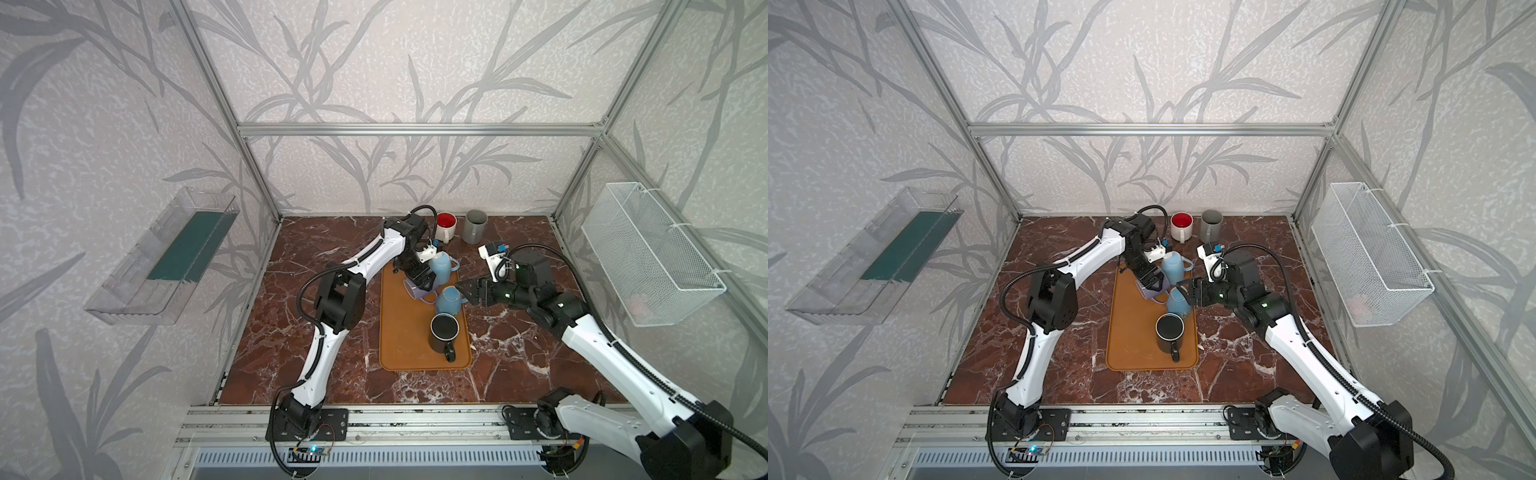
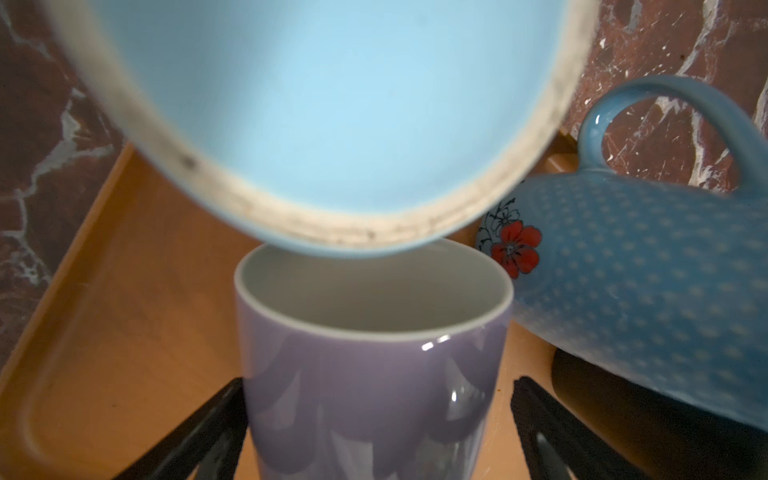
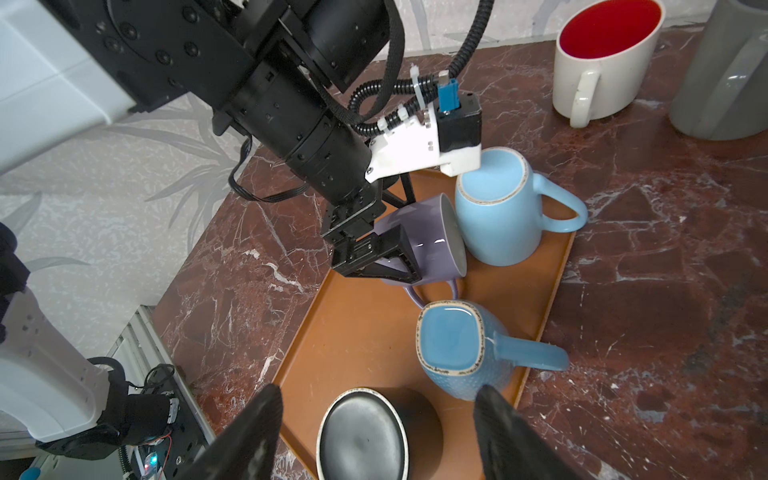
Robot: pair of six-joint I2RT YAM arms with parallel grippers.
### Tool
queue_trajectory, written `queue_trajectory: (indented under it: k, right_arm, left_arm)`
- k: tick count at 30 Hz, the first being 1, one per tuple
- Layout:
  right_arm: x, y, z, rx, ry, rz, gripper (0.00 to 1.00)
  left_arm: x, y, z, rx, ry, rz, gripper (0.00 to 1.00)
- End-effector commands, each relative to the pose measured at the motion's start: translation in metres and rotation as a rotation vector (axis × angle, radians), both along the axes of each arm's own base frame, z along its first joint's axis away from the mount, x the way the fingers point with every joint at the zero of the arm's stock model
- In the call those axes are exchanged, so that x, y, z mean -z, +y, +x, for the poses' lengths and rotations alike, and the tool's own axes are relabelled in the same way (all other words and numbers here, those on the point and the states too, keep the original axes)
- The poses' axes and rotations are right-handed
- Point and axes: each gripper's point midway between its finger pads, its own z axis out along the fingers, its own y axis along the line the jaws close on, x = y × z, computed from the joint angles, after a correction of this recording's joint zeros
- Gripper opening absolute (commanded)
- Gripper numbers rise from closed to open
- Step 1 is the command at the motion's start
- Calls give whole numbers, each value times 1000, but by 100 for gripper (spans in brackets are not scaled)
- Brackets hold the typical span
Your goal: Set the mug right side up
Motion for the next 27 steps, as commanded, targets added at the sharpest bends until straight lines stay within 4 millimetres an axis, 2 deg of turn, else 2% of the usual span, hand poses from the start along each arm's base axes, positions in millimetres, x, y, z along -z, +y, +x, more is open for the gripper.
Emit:
queue_trajectory:
  k: [1,15,21,25,27]
  right_arm:
    - [-3,-1,-3,-11,-15,2,73]
    - [-1,-2,-3,-9,-12,-1,73]
    - [0,-2,-3,-7,-12,-2,73]
    - [1,-3,-2,-5,-11,-3,73]
    - [0,-2,-2,-7,-13,0,73]
  left_arm:
    - [4,0,-7,41,26,17,99]
    - [14,-2,-6,32,43,18,98]
    - [16,-1,-7,28,50,22,93]
    - [14,0,-9,30,58,20,80]
    - [13,1,-10,30,59,24,61]
